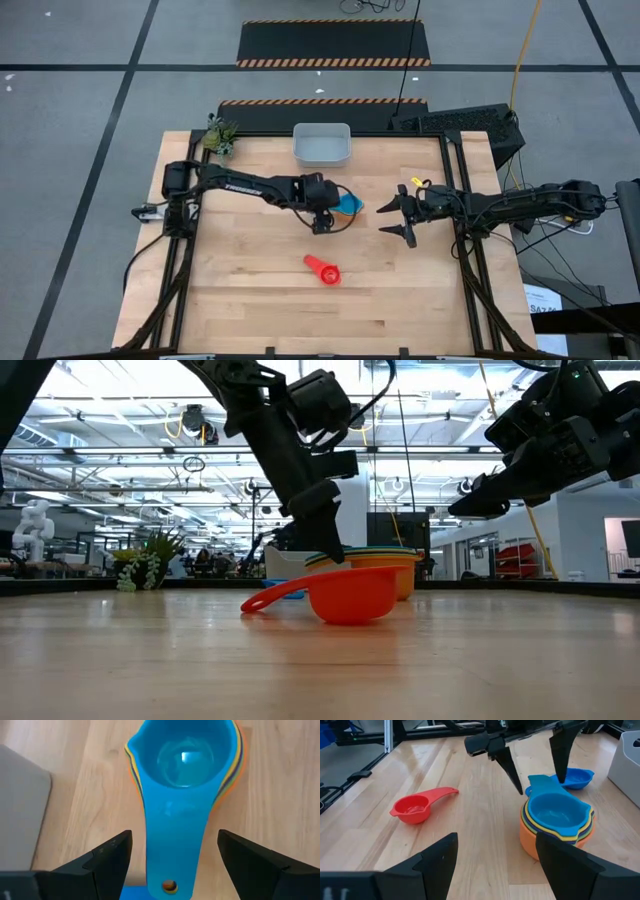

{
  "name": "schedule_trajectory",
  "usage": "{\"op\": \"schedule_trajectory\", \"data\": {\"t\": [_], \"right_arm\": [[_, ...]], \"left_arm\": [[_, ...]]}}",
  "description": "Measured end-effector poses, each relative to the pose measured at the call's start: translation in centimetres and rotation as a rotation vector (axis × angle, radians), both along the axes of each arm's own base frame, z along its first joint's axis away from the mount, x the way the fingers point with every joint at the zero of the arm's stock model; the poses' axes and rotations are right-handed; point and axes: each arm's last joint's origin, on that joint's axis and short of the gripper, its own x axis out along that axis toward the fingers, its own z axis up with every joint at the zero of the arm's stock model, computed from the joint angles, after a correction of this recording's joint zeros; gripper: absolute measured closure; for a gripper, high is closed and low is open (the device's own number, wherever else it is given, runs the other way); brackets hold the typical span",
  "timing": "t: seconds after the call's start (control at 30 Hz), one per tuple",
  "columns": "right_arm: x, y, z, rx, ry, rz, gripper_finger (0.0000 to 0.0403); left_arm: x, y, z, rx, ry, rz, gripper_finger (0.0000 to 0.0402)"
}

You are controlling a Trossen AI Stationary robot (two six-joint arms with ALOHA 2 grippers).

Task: Nest measuring cups in basket
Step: Stack the light blue measuring cup into the yellow measuring cup

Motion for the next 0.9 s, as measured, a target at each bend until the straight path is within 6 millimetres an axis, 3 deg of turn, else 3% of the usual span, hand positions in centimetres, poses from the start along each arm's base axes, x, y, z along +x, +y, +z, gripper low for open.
{"op": "schedule_trajectory", "data": {"t": [0.17,0.5,0.9], "right_arm": [[0.00,0.00,-0.01,0.000,0.001,0.000,0.0140],[-0.01,0.00,-0.01,0.008,0.002,-0.002,0.0140],[0.01,0.00,0.04,0.025,-0.003,-0.008,0.0140]], "left_arm": [[-0.09,0.10,-0.05,-0.016,0.004,0.030,0.0120],[-0.53,0.10,-0.32,-0.071,0.034,0.116,0.0211],[-0.40,-0.29,-0.43,-0.069,0.035,0.083,0.0230]]}}
